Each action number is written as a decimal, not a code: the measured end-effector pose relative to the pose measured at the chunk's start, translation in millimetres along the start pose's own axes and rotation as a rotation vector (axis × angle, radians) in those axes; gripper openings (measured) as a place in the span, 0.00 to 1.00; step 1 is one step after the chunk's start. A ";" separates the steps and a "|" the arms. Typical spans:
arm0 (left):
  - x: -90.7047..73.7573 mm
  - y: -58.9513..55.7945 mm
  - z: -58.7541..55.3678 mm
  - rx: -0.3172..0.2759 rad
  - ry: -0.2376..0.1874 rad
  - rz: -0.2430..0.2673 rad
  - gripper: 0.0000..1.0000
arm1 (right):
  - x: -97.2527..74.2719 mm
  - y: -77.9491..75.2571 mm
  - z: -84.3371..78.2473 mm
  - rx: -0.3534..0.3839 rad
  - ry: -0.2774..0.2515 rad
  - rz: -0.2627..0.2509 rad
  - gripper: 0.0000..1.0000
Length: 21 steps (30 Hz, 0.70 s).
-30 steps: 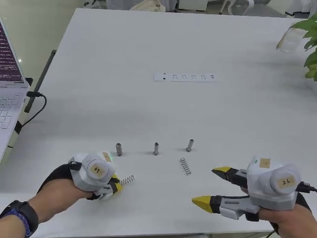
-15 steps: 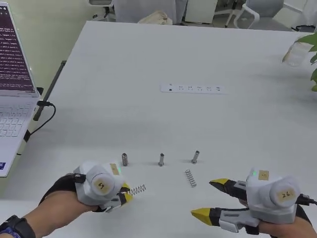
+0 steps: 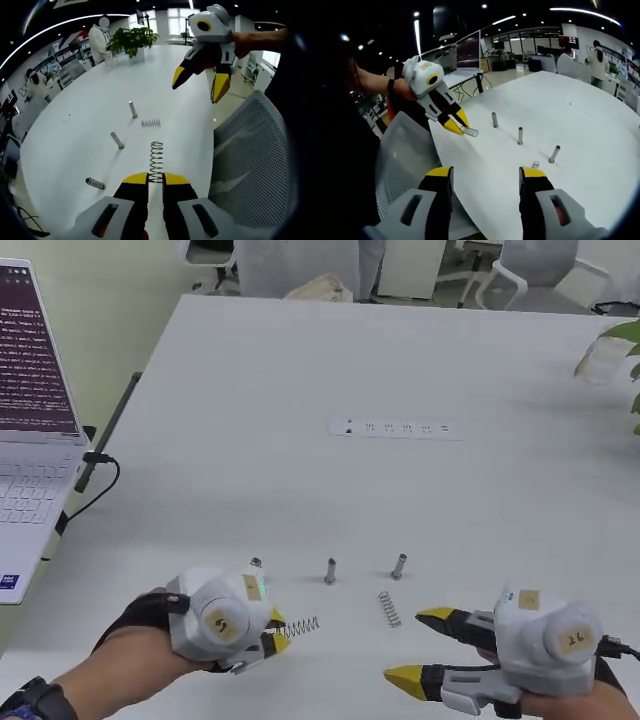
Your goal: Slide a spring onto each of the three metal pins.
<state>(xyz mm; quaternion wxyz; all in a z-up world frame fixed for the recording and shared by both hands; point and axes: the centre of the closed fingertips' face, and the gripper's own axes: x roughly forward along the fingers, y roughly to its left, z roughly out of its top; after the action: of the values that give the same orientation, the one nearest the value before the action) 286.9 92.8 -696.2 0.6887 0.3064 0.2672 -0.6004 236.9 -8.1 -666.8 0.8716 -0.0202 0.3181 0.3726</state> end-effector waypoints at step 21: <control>-2.6 -22.4 36.2 0.114 -0.042 -0.041 0.02 | 21.6 19.5 19.2 -0.085 -0.016 0.118 0.36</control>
<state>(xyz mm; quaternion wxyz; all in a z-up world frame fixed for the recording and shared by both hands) 264.3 65.6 -672.3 0.6630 0.3269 0.2242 -0.6350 245.5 25.0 -659.9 0.8489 -0.0353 0.2957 0.4367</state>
